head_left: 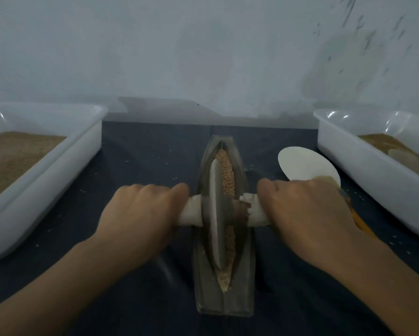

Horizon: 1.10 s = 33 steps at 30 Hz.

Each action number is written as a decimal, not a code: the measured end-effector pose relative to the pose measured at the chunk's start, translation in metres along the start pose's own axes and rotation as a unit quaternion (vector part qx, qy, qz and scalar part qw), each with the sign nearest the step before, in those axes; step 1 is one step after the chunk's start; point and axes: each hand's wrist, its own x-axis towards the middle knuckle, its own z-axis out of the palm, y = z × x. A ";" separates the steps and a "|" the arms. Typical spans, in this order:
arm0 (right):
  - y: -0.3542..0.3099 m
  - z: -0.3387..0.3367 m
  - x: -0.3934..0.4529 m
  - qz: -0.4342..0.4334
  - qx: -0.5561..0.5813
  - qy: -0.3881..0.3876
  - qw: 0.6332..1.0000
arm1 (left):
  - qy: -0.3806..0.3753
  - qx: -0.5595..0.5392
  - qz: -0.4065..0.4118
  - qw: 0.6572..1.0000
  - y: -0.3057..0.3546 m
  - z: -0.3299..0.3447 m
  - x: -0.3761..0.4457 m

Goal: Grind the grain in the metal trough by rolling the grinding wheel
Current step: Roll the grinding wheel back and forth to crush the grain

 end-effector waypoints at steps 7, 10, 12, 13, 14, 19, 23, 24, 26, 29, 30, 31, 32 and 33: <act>0.019 0.037 0.051 0.040 -0.065 -0.066 0.995 | -0.003 0.047 -0.032 0.998 -0.014 0.029 0.045; 0.034 0.057 0.074 0.058 -0.057 -0.054 0.995 | 0.014 0.063 -0.056 0.996 -0.019 0.043 0.072; 0.040 0.067 0.080 0.075 -0.040 -0.048 0.995 | 0.020 0.084 -0.063 0.994 -0.021 0.045 0.086; 0.042 0.070 0.080 0.085 -0.032 -0.048 0.995 | 0.024 0.095 -0.063 0.993 -0.021 0.045 0.090; 0.042 0.072 0.079 0.099 -0.024 -0.052 0.993 | 0.026 0.105 -0.062 0.992 -0.019 0.043 0.093; 0.026 0.051 0.052 0.116 -0.006 -0.085 0.990 | 0.015 0.104 -0.050 0.993 -0.007 0.025 0.074; 0.006 0.021 0.011 0.054 -0.017 -0.082 0.995 | 0.011 0.030 0.008 0.999 0.002 0.002 0.023; 0.003 0.017 0.003 0.045 -0.006 -0.064 0.997 | 0.012 0.014 0.018 1.000 0.003 -0.005 0.014; 0.001 0.013 -0.004 0.037 0.022 -0.027 0.999 | -0.004 0.016 0.024 1.000 0.004 -0.009 0.004; 0.006 0.022 0.007 0.047 -0.005 -0.065 0.997 | -0.021 0.038 0.016 0.999 0.000 -0.002 0.015; 0.009 0.029 0.015 0.052 -0.029 -0.077 0.995 | -0.023 0.053 0.008 0.998 -0.003 0.003 0.025; 0.013 0.037 0.025 0.062 -0.041 -0.078 0.994 | -0.021 0.067 0.001 0.998 -0.005 0.009 0.035; 0.017 0.044 0.036 0.075 -0.047 -0.083 0.993 | -0.012 0.077 -0.004 0.997 -0.007 0.015 0.046; 0.022 0.050 0.047 0.086 -0.047 -0.079 0.992 | -0.002 0.084 -0.015 0.996 -0.009 0.022 0.058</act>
